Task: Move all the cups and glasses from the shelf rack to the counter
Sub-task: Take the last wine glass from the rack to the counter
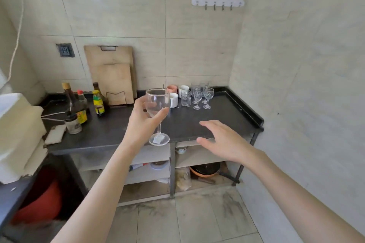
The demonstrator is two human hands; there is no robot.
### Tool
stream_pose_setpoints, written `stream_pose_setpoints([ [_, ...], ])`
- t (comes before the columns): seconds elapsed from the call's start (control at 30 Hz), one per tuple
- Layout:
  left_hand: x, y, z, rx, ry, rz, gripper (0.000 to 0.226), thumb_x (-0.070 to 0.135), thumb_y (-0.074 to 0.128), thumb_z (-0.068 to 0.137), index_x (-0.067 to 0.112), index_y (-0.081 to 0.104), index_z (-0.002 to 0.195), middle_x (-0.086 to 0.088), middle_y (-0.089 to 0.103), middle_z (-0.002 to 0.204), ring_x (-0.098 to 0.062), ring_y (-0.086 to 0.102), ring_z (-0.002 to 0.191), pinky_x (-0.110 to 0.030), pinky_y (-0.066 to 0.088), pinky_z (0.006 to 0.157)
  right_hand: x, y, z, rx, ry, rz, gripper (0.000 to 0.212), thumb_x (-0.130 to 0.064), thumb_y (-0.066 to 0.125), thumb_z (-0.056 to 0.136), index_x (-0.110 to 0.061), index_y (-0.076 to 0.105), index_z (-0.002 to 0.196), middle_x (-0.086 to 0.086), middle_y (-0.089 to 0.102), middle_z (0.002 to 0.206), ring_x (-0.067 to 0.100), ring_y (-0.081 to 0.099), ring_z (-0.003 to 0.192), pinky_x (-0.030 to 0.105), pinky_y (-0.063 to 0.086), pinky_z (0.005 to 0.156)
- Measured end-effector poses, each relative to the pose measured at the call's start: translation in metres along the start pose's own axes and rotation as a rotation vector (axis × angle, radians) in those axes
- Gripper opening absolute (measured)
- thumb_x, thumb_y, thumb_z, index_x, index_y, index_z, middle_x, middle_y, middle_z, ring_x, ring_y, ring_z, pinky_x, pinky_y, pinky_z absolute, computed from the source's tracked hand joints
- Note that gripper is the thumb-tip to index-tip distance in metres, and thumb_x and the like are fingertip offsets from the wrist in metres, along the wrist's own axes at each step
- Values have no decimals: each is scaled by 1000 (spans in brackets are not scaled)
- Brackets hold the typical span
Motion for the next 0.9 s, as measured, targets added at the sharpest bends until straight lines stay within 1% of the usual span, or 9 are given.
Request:
stream_pose_setpoints([
  [0.17,-41,75,68,-65,-72,29,60,43,70,73,27,41,124,7,59,116,-15,63,95,-35,52,82,82,4,67,-43,56,18,60,-48,44,90,-23,26,143,-3,27,152,19,31,136,44,33,107],
  [0.23,-56,104,98,-53,-99,33,62,41,70,73,25,41,125,7,59,115,-15,62,95,-35,51,83,114,7,99,-67,55,15,60,-48,43,91,-24,26,143,-3,26,152,20,31,136,45,33,106],
  [0.33,-75,144,139,-8,-125,27,61,36,71,74,22,40,125,6,58,115,-13,62,94,-30,51,78,160,10,146,-88,35,-12,60,-48,42,91,-23,25,143,-2,26,152,22,31,135,47,34,106],
  [0.47,-100,188,180,19,-192,33,57,30,71,76,21,39,122,3,56,113,-12,60,93,-27,49,74,212,17,199,-117,8,-129,58,-48,41,91,-20,28,141,3,32,149,26,35,133,47,35,103],
  [0.53,-113,202,198,20,-217,43,54,29,71,76,21,41,120,5,55,111,-9,60,91,-23,47,70,231,22,225,-119,-8,-166,58,-48,41,91,-19,29,141,4,33,149,27,33,133,47,31,106],
  [0.67,-145,217,235,43,-274,64,52,30,70,77,24,40,118,7,55,110,-3,59,89,-14,44,61,257,44,278,-163,-27,-181,58,-49,39,92,-20,27,141,3,29,151,24,26,138,50,23,111],
  [0.77,-175,224,265,42,-319,108,54,32,70,77,27,38,120,8,54,111,0,58,87,-5,42,50,271,66,319,-202,-36,-183,59,-48,38,92,-20,26,142,4,27,152,23,23,140,49,22,112],
  [0.83,-199,227,287,36,-352,134,54,33,71,77,28,37,119,11,53,108,0,57,85,-3,41,48,279,85,347,-226,-34,-173,59,-48,39,92,-20,26,142,4,26,153,23,23,140,49,22,112],
  [0.9,-227,230,310,32,-381,150,53,32,72,76,28,38,116,14,53,103,-1,58,85,-7,43,51,288,107,374,-248,-29,-172,59,-48,39,92,-20,25,142,5,26,153,23,23,140,49,23,112],
])
Point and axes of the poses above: each hand's wrist, its own z-axis towards the middle knuckle, its own y-axis out of the palm, x = y × z, the point moved 4 cm from there along z, towards the middle knuckle
